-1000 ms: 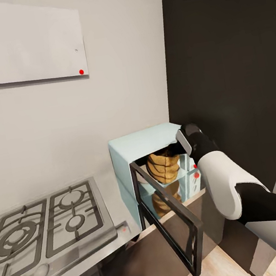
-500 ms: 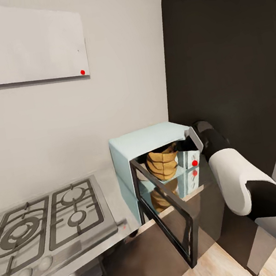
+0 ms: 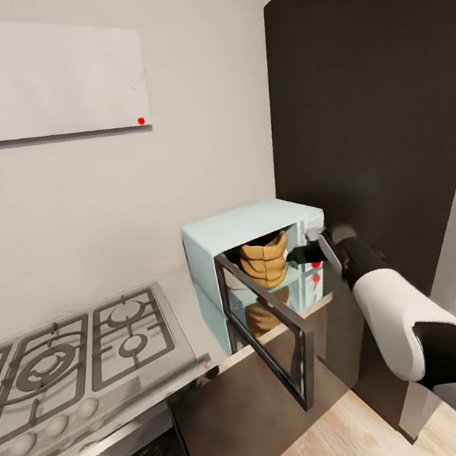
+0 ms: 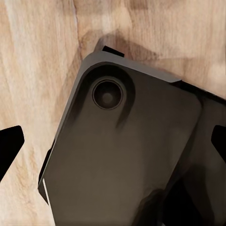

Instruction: In the kitchen, take the popcorn bag from the countertop, put it into the microwave, and heat it until the popcorn is cooked so the cooked popcorn ends up inside the bag.

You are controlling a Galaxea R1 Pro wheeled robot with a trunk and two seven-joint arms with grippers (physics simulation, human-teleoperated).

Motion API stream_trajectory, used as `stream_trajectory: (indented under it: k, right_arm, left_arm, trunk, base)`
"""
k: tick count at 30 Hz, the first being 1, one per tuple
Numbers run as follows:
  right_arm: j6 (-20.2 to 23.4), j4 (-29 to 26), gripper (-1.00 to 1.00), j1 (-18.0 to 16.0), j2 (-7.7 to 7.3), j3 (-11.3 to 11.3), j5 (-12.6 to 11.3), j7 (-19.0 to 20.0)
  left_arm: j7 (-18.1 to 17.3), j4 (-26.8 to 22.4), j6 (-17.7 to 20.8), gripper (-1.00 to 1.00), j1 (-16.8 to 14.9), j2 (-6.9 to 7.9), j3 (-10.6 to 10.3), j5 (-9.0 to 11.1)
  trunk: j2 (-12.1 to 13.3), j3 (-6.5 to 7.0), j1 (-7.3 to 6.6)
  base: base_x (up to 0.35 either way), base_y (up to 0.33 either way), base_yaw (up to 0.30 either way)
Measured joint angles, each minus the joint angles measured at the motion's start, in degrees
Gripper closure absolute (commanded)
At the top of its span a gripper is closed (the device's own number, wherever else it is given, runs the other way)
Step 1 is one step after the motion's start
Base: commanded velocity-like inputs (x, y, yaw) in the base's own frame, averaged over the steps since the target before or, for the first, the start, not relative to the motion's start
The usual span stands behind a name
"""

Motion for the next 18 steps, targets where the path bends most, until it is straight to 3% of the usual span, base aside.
stream_trajectory:
  k: [4,6,10,15,18]
  right_arm:
    - [-7.8,0.36,-1.0,1.4,-0.27,-0.12,3.76,8.2]
    - [-11.19,0.23,-1.0,3.8,-0.61,-0.17,4.21,9.49]
    - [-21.34,0.05,-1.0,7.91,-1.14,-0.25,4.25,11.15]
    - [-25.53,0.65,-1.0,9.34,-1.95,-0.32,3.61,11.68]
    - [-32.32,0.7,-1.0,11.79,-3.68,-0.67,3.43,17.22]
  left_arm:
    - [0.0,0.01,0.0,-1.0,0.0,0.0,0.0,0.04]
    - [0.0,0.01,0.0,-1.0,0.0,0.0,0.0,0.05]
    - [-0.05,0.0,0.0,-1.0,0.0,-0.03,0.0,-0.04]
    - [-0.08,0.0,0.0,-1.0,0.0,0.0,-0.05,-0.05]
    - [-0.01,-0.01,0.0,-1.0,0.0,0.0,0.3,0.52]
  trunk:
    - [0.0,0.0,0.0]
    - [0.0,-0.01,0.0]
    - [0.0,0.0,0.0]
    - [0.0,0.0,0.0]
    - [0.0,0.0,0.0]
  base:
    - [0.0,0.0,0.0]
    - [0.0,0.0,0.0]
    - [0.0,0.0,0.0]
    - [0.0,0.0,0.0]
    - [0.0,0.0,0.0]
